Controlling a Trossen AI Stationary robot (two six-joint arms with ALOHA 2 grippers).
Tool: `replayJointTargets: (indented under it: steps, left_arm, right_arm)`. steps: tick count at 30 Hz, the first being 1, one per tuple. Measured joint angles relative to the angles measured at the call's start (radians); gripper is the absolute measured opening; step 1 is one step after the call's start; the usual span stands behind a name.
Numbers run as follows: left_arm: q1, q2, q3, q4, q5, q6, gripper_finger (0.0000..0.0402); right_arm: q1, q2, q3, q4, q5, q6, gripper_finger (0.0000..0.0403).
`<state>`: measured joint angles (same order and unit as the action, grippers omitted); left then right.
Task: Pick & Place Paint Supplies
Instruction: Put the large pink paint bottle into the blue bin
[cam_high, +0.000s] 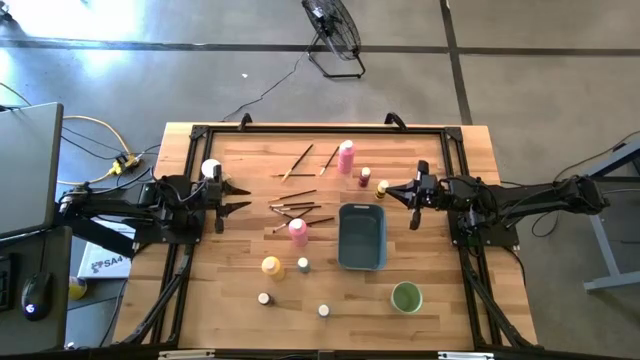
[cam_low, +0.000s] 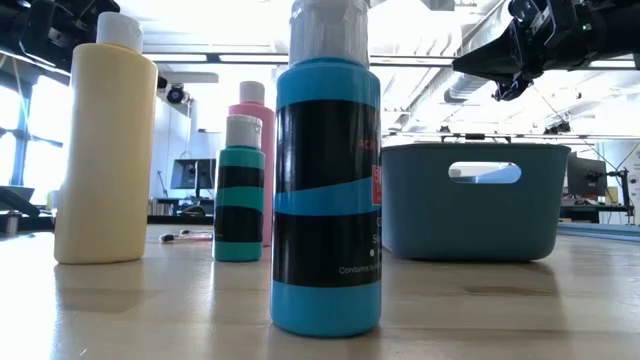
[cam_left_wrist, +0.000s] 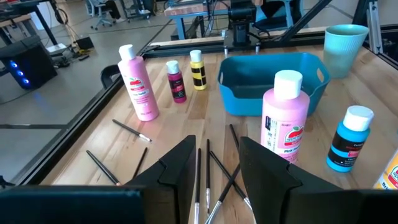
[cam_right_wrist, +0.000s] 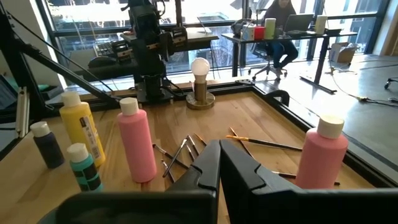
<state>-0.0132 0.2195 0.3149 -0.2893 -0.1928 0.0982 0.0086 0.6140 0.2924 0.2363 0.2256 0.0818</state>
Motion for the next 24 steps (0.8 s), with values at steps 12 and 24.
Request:
replayJointTargets:
  steps: [12,24]
  left_arm:
    - [0.000,0.000,0.000,-0.001,-0.001,0.001,0.0120]
    - [0.000,0.000,0.000,-0.009,0.000,-0.003,0.0120]
  right_arm:
    - [0.000,0.000,0.000,0.005,0.008,0.000,0.0002]
    - [0.000,0.000,0.000,0.006,-0.041,0.000,0.0002]
